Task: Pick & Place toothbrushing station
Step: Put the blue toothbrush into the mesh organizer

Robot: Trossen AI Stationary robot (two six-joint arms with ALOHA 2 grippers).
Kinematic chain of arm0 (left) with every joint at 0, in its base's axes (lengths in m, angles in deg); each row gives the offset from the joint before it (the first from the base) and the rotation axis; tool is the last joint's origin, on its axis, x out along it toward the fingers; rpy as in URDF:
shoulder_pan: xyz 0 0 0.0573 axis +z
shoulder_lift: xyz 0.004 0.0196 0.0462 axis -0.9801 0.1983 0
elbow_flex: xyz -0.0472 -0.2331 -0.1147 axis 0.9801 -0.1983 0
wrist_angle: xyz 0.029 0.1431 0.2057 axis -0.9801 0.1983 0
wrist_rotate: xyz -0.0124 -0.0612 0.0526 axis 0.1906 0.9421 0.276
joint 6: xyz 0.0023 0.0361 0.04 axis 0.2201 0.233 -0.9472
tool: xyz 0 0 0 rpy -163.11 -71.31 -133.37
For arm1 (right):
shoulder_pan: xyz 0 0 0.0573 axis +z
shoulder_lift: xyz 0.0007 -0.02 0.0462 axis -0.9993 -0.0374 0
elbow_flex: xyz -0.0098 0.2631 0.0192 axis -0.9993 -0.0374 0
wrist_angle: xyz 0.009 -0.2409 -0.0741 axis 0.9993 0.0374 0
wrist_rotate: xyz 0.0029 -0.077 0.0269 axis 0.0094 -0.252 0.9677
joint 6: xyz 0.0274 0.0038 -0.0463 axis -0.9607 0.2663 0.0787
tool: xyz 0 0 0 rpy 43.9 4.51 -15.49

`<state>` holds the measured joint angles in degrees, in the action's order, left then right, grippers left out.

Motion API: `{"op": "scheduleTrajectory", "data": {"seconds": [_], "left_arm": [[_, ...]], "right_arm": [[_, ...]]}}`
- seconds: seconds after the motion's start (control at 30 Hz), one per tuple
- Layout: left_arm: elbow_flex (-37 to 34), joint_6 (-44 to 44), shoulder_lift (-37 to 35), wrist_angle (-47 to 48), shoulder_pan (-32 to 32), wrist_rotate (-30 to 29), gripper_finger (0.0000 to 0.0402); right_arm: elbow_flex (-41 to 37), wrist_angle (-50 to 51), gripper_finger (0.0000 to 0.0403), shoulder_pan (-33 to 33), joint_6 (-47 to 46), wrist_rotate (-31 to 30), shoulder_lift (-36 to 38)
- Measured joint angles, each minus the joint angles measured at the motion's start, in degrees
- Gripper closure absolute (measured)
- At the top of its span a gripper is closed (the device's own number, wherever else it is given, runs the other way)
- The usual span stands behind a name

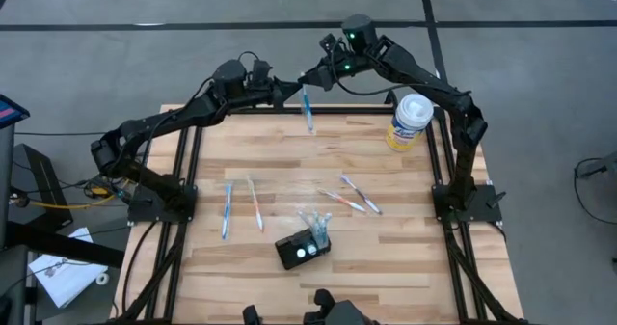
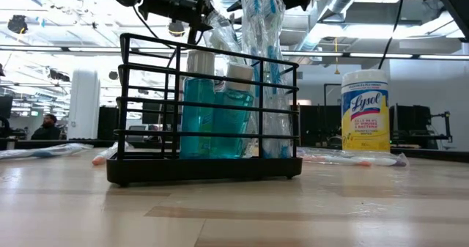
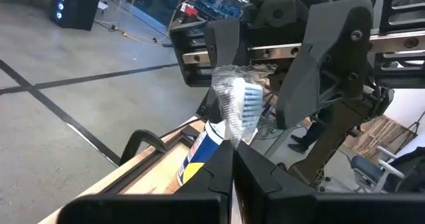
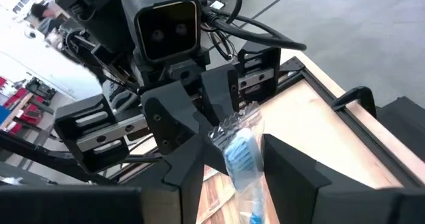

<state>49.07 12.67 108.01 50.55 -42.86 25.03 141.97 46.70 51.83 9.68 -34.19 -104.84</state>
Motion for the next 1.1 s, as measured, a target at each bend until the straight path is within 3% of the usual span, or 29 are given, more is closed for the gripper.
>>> {"op": "scheduleTrajectory", "data": {"seconds": [0.1, 0.2, 0.27, 0.5, 0.73, 0.87, 1.1], "left_arm": [[0.0, 0.6, 0.0, -0.1, 0.0, 0.2, 0.0401], [0.0, 0.6, 0.0, -0.2, 0.0, 1.3, 0.0401], [0.0, 0.6, 0.0, -0.2, 0.0, 1.3, 0.0401], [-0.1, -1.9, -0.1, -1.0, 0.3, 4.1, 0.0382], [-0.1, -1.0, -0.1, -0.4, 2.8, 8.1, 0.0265], [-0.2, -4.5, -1.0, 7.2, 5.3, 8.5, 0.0205], [-0.2, -8.2, -2.0, 10.9, 12.4, 8.5, 0.0201]], "right_arm": [[0.0, 0.0, 0.0290, 0.0, 2.1, -0.1, 0.0], [0.0, 0.0, 0.0361, 0.0, 3.1, -0.6, 0.0], [0.0, -0.1, 0.0386, 0.0, 4.8, -1.7, 0.0], [0.0, -0.9, 0.0395, 0.0, 6.7, -1.2, 0.0], [0.0, 2.7, 0.0397, -1.5, 6.8, -0.5, 0.1], [0.0, 5.3, 0.0398, -2.9, 8.1, -0.5, 0.9], [0.0, 6.3, 0.0398, -4.1, 7.0, 1.1, 4.3]]}}
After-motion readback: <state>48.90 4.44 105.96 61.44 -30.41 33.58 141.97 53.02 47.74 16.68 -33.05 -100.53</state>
